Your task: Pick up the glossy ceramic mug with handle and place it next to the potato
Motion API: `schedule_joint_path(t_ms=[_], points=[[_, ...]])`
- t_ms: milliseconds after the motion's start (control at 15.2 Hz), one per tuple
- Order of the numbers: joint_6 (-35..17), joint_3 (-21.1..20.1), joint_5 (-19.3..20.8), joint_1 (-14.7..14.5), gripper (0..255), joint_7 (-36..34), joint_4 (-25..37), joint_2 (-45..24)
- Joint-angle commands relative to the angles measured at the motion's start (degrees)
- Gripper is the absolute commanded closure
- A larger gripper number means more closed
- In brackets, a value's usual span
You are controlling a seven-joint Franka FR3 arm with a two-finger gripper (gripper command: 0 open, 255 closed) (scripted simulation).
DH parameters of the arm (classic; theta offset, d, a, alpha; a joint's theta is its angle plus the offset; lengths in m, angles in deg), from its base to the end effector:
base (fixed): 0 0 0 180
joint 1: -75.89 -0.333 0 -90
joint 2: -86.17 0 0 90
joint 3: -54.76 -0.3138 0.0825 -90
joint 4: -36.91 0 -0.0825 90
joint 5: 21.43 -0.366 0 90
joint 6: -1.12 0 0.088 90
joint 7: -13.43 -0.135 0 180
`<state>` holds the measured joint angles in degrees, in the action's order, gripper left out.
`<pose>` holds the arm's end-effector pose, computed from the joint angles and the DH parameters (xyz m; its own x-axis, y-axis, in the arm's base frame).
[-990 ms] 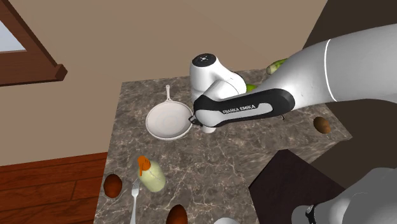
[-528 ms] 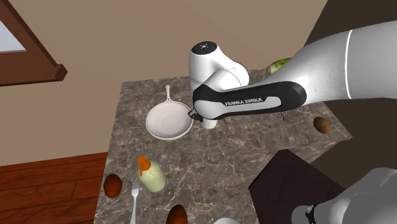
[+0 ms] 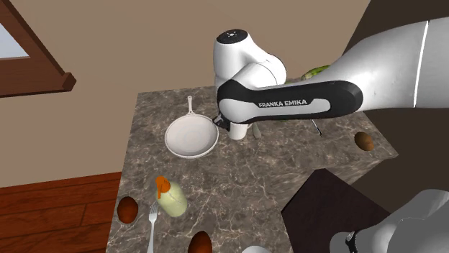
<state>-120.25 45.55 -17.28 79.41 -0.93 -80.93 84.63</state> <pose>0.5409 0.0485 0.4053 0.9924 -0.1133 0.0476 -0.1156 -0.9921 0.0485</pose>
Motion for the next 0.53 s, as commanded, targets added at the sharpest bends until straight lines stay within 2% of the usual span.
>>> schedule_joint_path(t_ms=[0, 396, 462], points=[[1.58, 0.01, -0.16, 0.02, 255, 0.2, 1.12, 0.46], [5.87, 0.01, -0.54, 0.03, 255, 0.64, 4.17, 1.73], [5.45, 0.51, -0.86, 0.52, 255, 1.73, 2.07, 3.49]])
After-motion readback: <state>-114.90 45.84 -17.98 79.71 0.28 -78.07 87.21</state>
